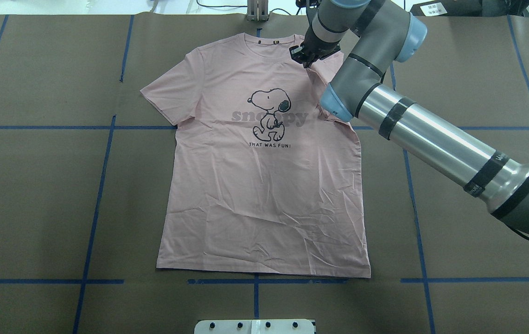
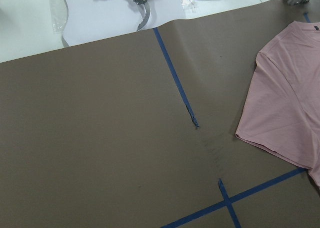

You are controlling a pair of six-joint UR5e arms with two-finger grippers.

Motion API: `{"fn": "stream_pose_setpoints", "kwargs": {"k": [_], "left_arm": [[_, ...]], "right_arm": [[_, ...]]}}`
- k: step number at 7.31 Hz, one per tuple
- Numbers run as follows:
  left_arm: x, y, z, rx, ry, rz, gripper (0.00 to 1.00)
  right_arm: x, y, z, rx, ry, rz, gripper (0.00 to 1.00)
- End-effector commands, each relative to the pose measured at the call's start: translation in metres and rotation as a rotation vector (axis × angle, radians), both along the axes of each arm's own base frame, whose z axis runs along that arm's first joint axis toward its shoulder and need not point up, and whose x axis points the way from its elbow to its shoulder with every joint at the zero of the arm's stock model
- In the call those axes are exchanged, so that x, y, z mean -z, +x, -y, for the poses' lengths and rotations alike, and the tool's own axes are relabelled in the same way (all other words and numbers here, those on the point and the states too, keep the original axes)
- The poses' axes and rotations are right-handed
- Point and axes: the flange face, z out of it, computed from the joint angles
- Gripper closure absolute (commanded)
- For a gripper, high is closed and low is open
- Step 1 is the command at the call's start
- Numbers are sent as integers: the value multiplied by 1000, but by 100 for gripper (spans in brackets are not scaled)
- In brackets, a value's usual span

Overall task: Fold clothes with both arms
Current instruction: 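Grasp the sleeve with the right gripper and fold it over the chest toward the collar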

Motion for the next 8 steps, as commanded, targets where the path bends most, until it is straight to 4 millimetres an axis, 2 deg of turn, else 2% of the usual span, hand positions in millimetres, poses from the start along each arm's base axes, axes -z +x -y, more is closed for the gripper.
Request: {"fn": "stream_pose_setpoints", "kwargs": {"k": [1, 2, 3, 5, 6, 7, 8], "left_arm": [[4, 1, 2, 1, 5, -1, 0], [5, 1, 2, 1, 8, -2, 0], [5, 1, 2, 1, 8, -2, 0], [6, 1, 2, 3, 9, -1, 0], [7, 2, 4, 8, 2, -2, 0], [19, 15, 10, 70, -106, -57, 0], [46, 75, 11, 113, -190, -83, 0]], "right_arm": [[-1, -26, -9, -26, 44, -28, 1], [-7, -37, -17, -40, 68, -41, 0], [-3, -46, -23, -65, 30, -20, 0], [7, -46, -27, -107, -16, 17, 0], [18, -39, -28, -107, -42, 52, 0], [20, -16, -29, -65, -137, 68, 0], [28, 25, -39, -52, -240, 39, 0]]}}
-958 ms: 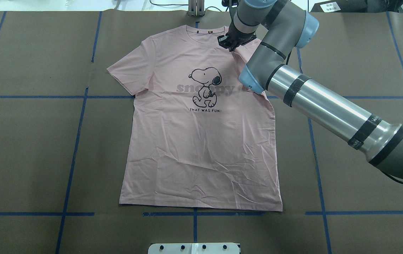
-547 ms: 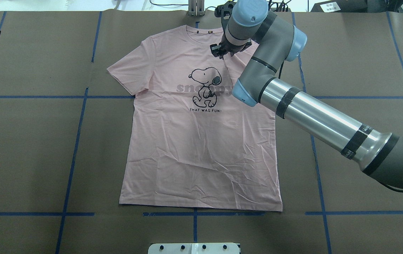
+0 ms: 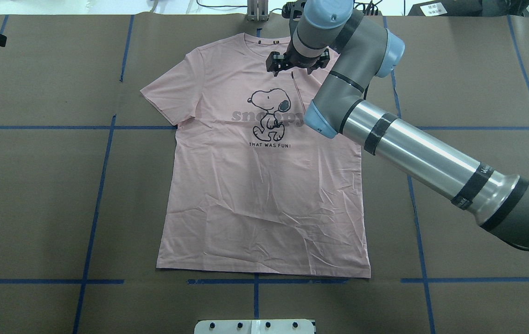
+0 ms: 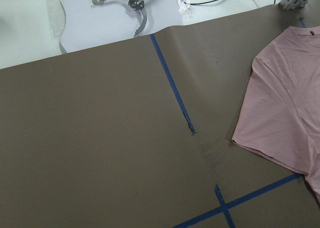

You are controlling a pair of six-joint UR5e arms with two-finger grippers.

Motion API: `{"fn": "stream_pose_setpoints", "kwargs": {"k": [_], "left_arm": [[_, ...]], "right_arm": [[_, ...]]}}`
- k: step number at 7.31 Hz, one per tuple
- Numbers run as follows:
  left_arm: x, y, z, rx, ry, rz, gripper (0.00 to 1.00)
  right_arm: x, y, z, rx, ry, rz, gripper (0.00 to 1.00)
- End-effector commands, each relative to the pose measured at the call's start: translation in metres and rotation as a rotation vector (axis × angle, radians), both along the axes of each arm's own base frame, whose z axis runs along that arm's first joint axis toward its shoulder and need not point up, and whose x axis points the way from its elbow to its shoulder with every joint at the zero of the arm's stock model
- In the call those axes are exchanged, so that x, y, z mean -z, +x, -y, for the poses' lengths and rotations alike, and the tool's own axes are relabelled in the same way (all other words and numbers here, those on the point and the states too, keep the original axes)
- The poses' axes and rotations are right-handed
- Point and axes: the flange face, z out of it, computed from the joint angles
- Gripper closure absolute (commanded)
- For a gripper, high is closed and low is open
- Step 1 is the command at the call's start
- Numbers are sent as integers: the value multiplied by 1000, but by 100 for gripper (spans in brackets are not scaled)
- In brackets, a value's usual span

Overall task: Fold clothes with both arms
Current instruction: 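Grasp the sleeve with the right gripper and fold it over the chest toward the collar, then release and withdraw the right gripper while the left gripper reaches the other sleeve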

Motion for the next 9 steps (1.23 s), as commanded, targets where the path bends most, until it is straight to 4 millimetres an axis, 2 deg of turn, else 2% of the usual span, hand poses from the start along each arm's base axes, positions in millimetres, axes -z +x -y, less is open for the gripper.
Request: {"fn": "stream_pose_setpoints", "kwargs": {"k": [1, 2, 3, 4, 5, 6, 7, 8, 9], "left_arm": [[38, 124, -7, 103, -169, -31, 0], [43, 180, -17, 149, -169, 3, 0], [35, 207, -19, 199, -172, -5, 0], [16, 236, -1, 266, -203, -55, 0], [-2, 269, 21, 324, -200, -39, 0], [-4, 309, 38, 360, -185, 12, 0], [-13, 331, 40, 366, -184, 48, 0], [-12, 337, 46, 367, -182, 57, 2], [-20, 344, 41, 358, -175, 52, 4]], "right_arm": [[7, 85, -18, 8, -183, -23, 0], [-1, 125, -40, -5, -224, -34, 0], [-24, 162, -58, -6, -234, -22, 0], [-49, 188, -75, 5, -241, -12, 0], [-68, 206, -87, 48, -194, -27, 0], [-91, 223, -91, 75, -170, -45, 0], [-111, 237, -96, 113, -166, -34, 0], [-112, 239, -97, 115, -167, -30, 0], [-113, 238, -97, 115, -169, -33, 0]]}}
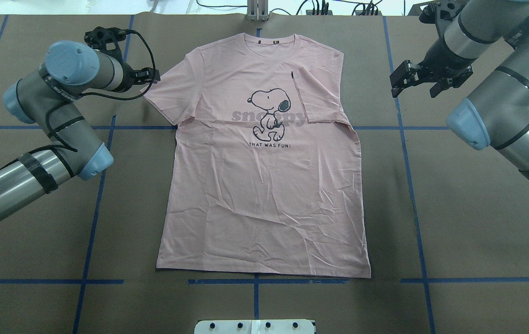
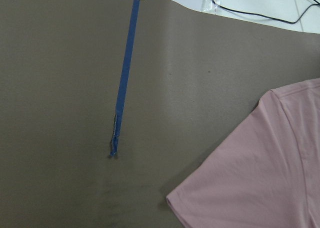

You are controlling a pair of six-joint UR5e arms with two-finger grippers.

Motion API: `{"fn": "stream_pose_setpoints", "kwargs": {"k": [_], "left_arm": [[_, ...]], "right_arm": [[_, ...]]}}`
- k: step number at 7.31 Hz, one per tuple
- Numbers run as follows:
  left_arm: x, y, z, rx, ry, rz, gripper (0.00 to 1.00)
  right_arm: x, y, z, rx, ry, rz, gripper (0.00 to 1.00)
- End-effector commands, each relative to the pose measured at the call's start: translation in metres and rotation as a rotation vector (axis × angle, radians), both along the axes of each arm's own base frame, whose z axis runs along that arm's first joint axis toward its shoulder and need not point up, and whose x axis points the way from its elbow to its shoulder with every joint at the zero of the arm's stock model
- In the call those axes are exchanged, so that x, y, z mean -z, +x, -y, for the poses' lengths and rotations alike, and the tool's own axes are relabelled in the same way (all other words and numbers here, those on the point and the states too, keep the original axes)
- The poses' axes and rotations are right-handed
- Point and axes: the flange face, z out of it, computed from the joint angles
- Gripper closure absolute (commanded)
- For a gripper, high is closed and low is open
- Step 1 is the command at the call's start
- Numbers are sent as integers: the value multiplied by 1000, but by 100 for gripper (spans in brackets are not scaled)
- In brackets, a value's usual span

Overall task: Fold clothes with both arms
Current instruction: 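Release and withdraw the right gripper while the left gripper reaches the other sleeve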

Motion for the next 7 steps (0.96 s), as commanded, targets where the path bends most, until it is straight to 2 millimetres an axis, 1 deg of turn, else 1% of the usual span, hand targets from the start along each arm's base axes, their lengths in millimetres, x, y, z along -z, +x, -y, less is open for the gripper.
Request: {"fn": "stream_pose_setpoints", "kwargs": {"k": [1, 3, 4, 5, 6, 7], "left_arm": [[-16, 17, -1, -7, 12, 3, 9], [-17, 17, -1, -8, 11, 6, 18], [-15, 19, -1, -9, 13, 4, 26], [-15, 19, -1, -9, 13, 4, 41], [-15, 19, -1, -10, 14, 4, 65], [-13, 19, -1, -33, 41, 21, 86]], "right_arm": [[-4, 3, -1, 5, 2, 0, 0], [-2, 1, 0, 1, 0, 0, 0], [-2, 1, 0, -1, -3, 0, 0], [-2, 1, 0, -1, -3, 0, 0], [-2, 1, 0, -2, -2, -1, 0], [-1, 1, 0, -4, -3, 0, 0]]}}
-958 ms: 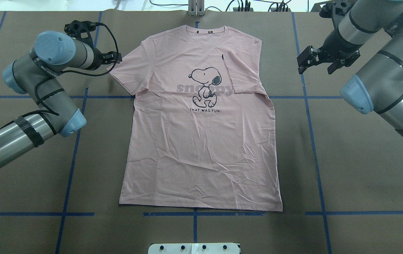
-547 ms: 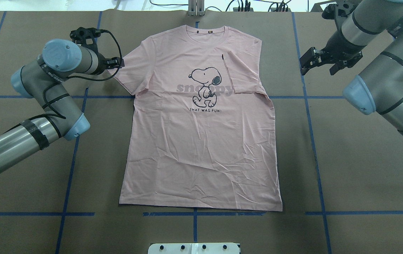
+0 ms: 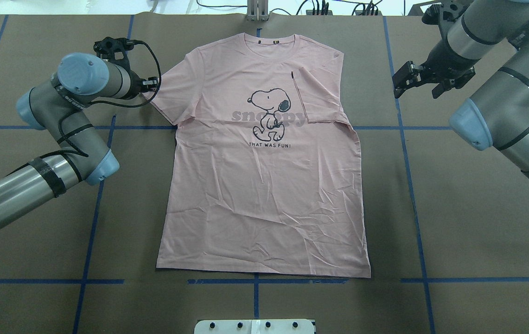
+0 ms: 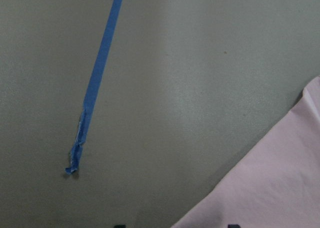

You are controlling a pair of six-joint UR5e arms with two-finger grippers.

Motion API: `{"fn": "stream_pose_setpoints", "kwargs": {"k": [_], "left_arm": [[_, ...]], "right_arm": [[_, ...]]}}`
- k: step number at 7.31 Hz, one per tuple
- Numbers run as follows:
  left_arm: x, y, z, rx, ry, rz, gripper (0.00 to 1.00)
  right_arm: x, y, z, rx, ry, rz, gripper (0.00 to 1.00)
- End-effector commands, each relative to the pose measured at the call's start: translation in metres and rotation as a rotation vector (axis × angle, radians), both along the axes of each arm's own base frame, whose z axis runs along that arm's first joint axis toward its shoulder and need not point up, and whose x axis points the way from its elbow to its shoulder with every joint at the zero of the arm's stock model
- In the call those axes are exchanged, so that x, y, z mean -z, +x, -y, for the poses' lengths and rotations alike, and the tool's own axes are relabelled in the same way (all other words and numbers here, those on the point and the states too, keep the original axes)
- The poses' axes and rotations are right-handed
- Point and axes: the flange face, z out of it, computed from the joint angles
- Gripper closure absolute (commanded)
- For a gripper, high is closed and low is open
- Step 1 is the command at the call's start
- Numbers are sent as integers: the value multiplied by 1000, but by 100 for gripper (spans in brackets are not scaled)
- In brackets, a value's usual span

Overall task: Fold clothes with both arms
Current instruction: 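Grasp the sleeve with the left gripper and fold it over the chest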

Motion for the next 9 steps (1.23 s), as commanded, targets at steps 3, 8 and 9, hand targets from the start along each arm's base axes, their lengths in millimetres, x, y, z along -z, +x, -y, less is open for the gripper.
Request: {"fn": "stream_pose_setpoints", "kwargs": {"k": [3, 8, 9], "left_arm": [[29, -1, -1, -39, 60, 1, 100], [232, 107, 26, 24, -131, -118, 100], [229, 115, 26, 29, -149, -116, 100]], "right_arm": [[0, -1, 0, 0, -2, -1, 0], [-10, 1, -1, -2, -17, -9, 0], [-10, 1, -1, -2, -17, -9, 0]]}}
